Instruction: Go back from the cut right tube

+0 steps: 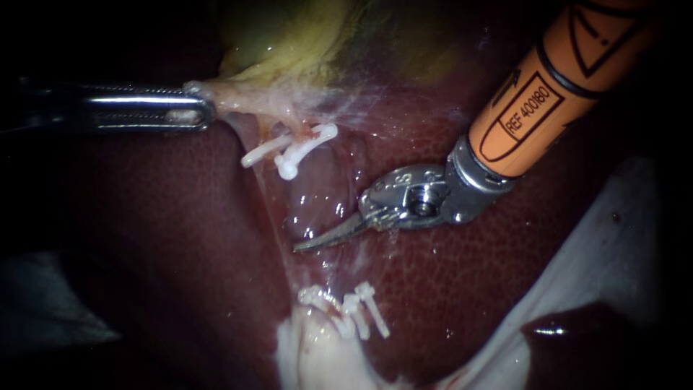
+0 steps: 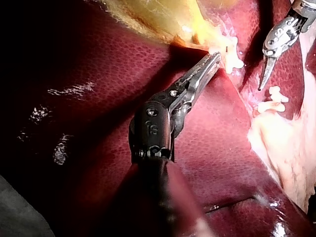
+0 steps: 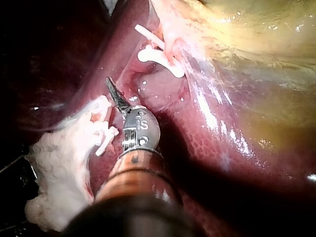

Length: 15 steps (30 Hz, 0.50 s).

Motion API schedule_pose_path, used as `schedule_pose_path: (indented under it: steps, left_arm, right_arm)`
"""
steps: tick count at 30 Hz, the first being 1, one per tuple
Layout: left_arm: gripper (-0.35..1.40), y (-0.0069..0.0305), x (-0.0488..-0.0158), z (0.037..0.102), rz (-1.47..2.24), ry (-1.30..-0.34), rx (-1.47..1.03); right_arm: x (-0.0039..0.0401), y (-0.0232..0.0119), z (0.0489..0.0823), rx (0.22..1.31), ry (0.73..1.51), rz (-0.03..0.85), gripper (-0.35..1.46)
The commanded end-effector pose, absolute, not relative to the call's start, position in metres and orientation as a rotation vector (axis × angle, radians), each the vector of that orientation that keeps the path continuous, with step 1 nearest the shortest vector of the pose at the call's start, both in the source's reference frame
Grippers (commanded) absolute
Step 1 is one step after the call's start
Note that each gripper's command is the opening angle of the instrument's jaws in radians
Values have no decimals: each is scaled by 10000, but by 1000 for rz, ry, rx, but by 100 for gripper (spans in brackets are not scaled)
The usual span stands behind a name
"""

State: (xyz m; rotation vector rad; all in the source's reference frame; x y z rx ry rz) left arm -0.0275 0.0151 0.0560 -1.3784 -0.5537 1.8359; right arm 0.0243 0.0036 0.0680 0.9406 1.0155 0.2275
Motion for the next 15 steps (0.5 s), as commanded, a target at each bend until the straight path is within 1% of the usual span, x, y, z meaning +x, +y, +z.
schedule_pose_path:
  steps: [1,3,4,5,6,7,8,9,11,13,15]
  left_arm:
    - [-35,152,-275,560,1836,-553,-1378]
    - [-35,152,-275,560,1836,-553,-1378]
    - [-35,152,-275,560,1836,-553,-1378]
    - [-35,152,-275,560,1836,-553,-1378]
    - [-35,152,-275,560,1836,-553,-1378]
    - [-35,152,-275,560,1836,-553,-1378]
    - [-35,152,-275,560,1836,-554,-1379]
    - [-35,152,-275,560,1836,-554,-1379]
    - [-35,152,-275,560,1836,-554,-1379]
    - [-35,152,-275,560,1836,-554,-1379]
    - [-35,152,-275,560,1836,-554,-1379]
  right_arm:
    - [242,37,680,941,1014,228,-35]
    - [242,37,679,941,1014,227,-35]
    - [242,37,679,942,1017,228,-8]
    - [242,36,679,940,1017,229,32]
    - [242,36,678,934,1018,233,67]
    - [242,36,677,919,1022,245,96]
    - [242,35,676,896,1027,262,118]
    - [242,35,675,882,1037,277,128]
    - [241,34,673,862,1060,304,138]
    - [241,35,672,843,1080,332,143]
    - [237,34,671,840,1089,345,143]
